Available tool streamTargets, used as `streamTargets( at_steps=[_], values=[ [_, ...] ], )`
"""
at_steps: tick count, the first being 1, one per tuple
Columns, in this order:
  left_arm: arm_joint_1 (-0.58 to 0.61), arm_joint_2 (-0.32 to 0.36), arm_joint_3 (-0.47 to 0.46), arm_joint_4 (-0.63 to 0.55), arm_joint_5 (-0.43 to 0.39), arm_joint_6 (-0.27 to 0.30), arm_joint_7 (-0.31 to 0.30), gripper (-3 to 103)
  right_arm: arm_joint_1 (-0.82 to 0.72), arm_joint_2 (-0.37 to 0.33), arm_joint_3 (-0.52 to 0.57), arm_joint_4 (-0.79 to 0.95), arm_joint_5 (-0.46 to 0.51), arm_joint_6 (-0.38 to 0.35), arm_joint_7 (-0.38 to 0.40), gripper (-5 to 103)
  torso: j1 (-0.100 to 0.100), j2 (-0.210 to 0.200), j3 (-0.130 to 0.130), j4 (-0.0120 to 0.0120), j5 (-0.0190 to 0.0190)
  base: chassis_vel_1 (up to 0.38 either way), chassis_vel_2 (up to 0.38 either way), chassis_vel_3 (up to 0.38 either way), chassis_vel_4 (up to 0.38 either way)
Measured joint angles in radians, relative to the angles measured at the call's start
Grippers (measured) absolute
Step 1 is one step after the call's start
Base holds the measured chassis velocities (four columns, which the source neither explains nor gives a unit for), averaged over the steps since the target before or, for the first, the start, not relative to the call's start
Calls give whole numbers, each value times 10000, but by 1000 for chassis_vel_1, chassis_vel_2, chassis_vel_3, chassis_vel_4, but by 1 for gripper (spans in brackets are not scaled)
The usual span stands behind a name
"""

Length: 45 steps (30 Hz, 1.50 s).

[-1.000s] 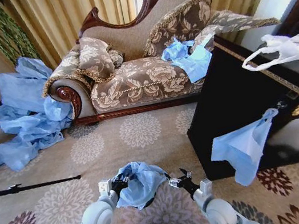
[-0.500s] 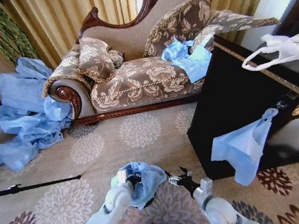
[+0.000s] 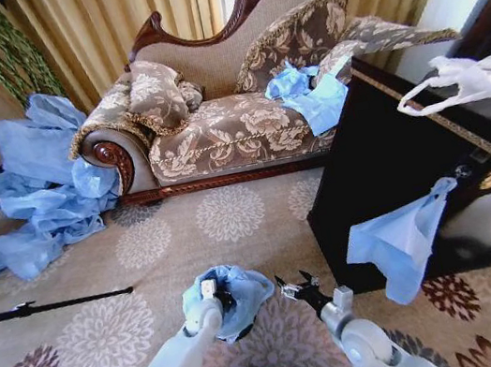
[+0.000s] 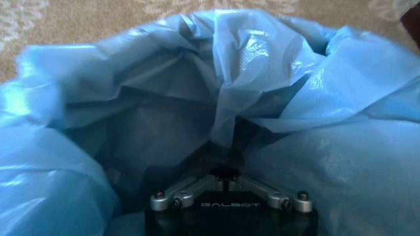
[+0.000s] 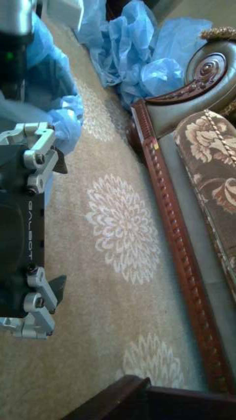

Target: Place a garbage bag over the trash bin.

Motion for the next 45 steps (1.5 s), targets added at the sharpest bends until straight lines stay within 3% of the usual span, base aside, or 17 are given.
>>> streamTargets(
  at_steps=[29, 40, 45],
  values=[
    [-1134, -1260, 72, 3470, 1341, -340, 661, 0, 156, -62, -144, 195, 123, -66, -122, 100, 0, 0, 0, -1, -2, 0, 0, 0, 0],
    [-1167, -1503, -118, 4034, 1717, -616, 1021, 0, 67, -73, -195, 407, 64, -81, -84, 100, -3, 3, -4, -4, 5, 0, 0, 0, 0],
    [-908, -1419, -229, 3519, 1638, -623, 1028, 0, 75, -76, -242, 484, 42, -96, -55, 100, -1, 1, 2, 1, -7, 0, 0, 0, 0]
  ],
)
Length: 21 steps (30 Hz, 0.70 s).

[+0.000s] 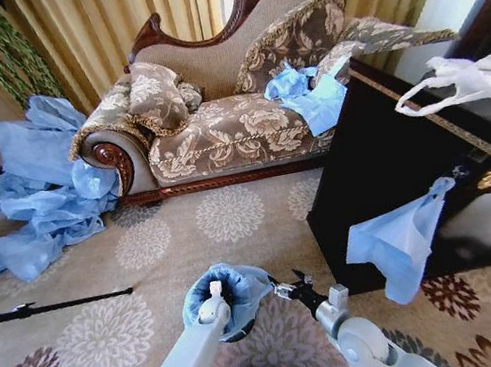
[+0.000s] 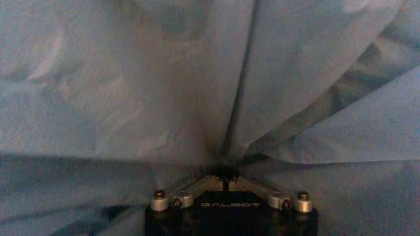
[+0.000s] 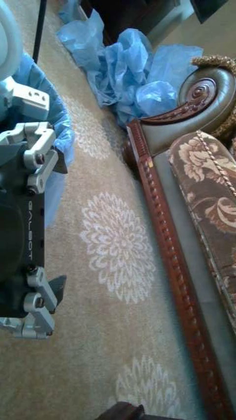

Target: Place a garbage bag over the trash bin.

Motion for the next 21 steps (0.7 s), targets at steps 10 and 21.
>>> streamTargets(
  at_steps=[10, 21],
  values=[
    [663, 609, -191, -1816, -257, -25, -226, 0, -40, 113, -161, 93, -168, -5, 35, 100, 1, -1, -1, 0, 5, 0, 0, 0, 0],
    [1682, 1335, -290, -4393, -684, 205, -499, 0, -87, 118, -296, 288, -227, -4, 180, 100, 1, -1, -2, 0, 7, 0, 0, 0, 0]
  ],
)
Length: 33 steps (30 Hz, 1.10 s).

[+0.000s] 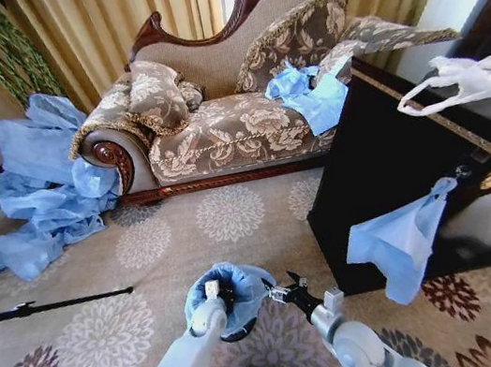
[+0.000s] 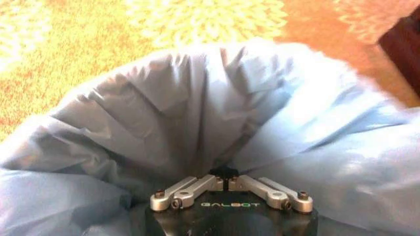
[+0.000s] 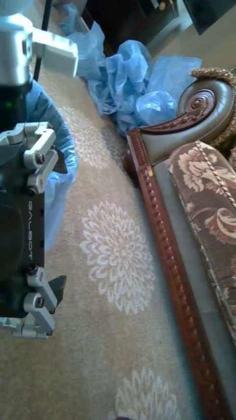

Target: Place a garbage bag over the trash bin.

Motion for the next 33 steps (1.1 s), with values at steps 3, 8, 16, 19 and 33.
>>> streamTargets(
  at_steps=[3, 8, 16, 19, 33],
  values=[
    [348, 201, -155, -780, -72, 31, -61, 0, -63, -17, 21, 149, 5, 0, 78, 100, -1, 0, -1, -4, -1, 0, 0, 0, 0],
    [1291, 661, -696, -2441, 251, -558, 508, 3, -241, -33, 153, 440, 7, 0, 173, 100, -1, 0, -1, -1, 0, 0, 0, 0, 0],
    [2422, 1154, -1355, -3964, 2694, -3451, 1190, 30, -739, 213, 1000, 933, -977, 7, 18, 100, -1, 0, -1, 3, -1, 0, 0, 0, 0],
    [2484, 1305, -1422, -4156, 3142, -3694, 1121, 36, -1062, 354, 1417, 1082, -1376, 74, -53, 100, -1, 0, -1, 5, 3, 0, 0, 0, 0],
    [7477, -97, -5755, -6277, 5274, -4403, 2266, 94, -3981, 2353, 4837, 2231, -3979, 1320, -1291, 100, -2, 0, -2, 1, -2, 0, 0, 0, 0]
  ],
)
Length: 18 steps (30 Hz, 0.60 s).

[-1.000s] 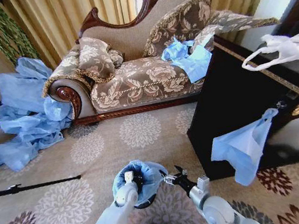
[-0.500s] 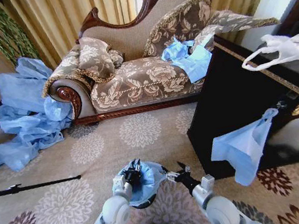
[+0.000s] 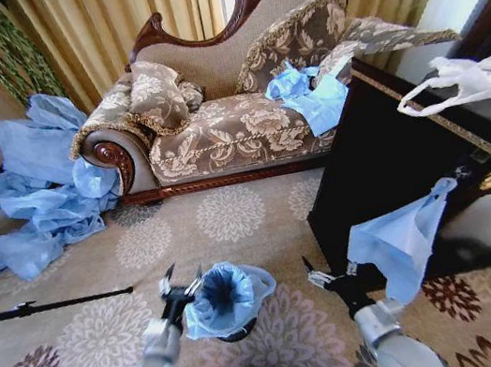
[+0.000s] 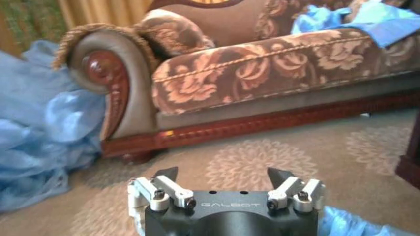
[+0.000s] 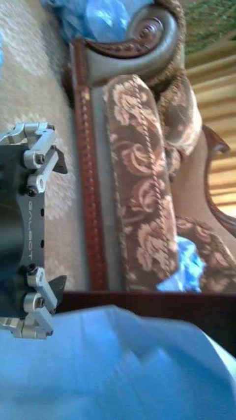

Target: Place a garbage bag over the trash bin.

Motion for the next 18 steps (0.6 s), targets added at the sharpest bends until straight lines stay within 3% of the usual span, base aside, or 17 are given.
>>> streamTargets(
  at_steps=[8, 18],
  values=[
    [1326, -1043, -648, -836, 449, -501, 295, 100, -1123, 729, 635, 1053, -158, 510, -264, 100, 0, 0, 0, -3, -1, 0, 0, 0, 0],
    [2008, -1429, 36, -1209, 641, -617, 376, 100, -1514, 1086, 729, 1866, -117, 33, -194, 100, 0, 0, 1, -2, 3, 0, 0, 0, 0]
  ],
)
